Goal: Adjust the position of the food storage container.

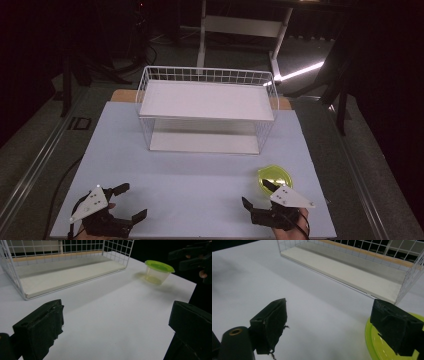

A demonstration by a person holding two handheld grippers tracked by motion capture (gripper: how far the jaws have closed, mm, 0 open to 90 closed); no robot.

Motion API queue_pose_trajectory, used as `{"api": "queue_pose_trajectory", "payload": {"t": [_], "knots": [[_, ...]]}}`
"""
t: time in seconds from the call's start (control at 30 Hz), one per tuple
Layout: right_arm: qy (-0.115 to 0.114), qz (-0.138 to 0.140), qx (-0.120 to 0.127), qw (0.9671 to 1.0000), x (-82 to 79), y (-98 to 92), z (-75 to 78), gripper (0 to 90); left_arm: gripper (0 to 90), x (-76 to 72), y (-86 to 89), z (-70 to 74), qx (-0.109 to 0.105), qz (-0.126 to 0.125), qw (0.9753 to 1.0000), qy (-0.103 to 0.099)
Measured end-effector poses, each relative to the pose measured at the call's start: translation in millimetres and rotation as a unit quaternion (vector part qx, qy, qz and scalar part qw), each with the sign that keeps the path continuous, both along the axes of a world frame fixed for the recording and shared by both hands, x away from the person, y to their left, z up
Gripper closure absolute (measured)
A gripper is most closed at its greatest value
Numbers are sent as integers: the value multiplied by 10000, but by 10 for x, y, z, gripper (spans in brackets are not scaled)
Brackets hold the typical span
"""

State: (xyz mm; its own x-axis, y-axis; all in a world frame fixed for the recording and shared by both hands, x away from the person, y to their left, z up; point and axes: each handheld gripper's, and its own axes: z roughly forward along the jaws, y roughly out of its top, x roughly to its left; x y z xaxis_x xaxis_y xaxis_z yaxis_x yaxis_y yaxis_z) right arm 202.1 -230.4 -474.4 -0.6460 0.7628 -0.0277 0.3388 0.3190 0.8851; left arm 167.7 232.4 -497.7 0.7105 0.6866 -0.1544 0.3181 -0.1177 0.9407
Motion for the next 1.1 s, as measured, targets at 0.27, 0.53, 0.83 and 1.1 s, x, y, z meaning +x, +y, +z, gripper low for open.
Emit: {"api": "queue_pose_trajectory", "payload": {"t": [0.27,0.53,0.83,1.1], "knots": [[-25,384,64,9992,-84,103,59,140,5,30,-6,-28,-266,83,9996,-62],[-159,720,389,9965,-165,150,320,139,5,25,-19,-16,-273,127,9995,-127],[-337,551,404,9971,-54,38,520,134,6,19,-23,-7,-332,97,9993,-140],[-276,222,621,9974,156,-161,613,139,6,22,-23,-5,-365,54,9993,-104]]}}
